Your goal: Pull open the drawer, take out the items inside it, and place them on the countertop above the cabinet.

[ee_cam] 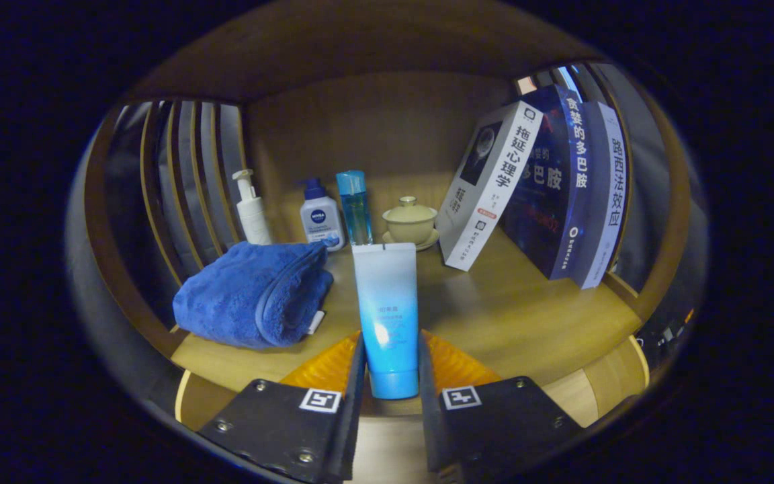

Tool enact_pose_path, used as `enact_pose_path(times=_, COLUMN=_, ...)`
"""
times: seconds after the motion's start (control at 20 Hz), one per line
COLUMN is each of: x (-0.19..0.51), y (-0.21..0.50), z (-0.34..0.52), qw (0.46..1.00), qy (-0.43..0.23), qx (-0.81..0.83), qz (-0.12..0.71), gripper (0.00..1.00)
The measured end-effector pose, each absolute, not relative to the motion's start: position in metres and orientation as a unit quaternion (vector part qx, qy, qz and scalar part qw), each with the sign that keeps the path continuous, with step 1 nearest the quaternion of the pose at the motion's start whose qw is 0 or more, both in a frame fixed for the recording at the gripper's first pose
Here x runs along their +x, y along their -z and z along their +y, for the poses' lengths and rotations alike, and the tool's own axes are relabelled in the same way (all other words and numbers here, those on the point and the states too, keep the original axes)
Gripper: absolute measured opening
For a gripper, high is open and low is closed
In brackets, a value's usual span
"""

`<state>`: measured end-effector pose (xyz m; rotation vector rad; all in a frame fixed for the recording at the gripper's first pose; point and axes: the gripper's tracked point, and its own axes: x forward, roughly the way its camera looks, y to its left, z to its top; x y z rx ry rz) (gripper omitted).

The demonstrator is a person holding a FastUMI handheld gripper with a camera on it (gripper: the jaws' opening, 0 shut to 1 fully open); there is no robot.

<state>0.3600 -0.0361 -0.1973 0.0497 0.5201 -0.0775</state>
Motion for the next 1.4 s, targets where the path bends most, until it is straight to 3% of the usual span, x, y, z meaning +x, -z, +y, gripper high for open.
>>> enact_pose_path(times=0.2, x=0.362, y=0.193, z=-0.045, qw=0.967, qy=0.06, qx=0.019, qz=0.246, gripper=0.44)
enact_pose_path(times=0.7, x=0.308, y=0.156, z=-0.039, qw=0.972, qy=0.049, qx=0.007, qz=0.228, gripper=1.0)
enact_pose_path(times=1.4, x=0.098, y=0.125, z=-0.057, qw=0.987, qy=0.04, qx=0.007, qz=0.153, gripper=1.0)
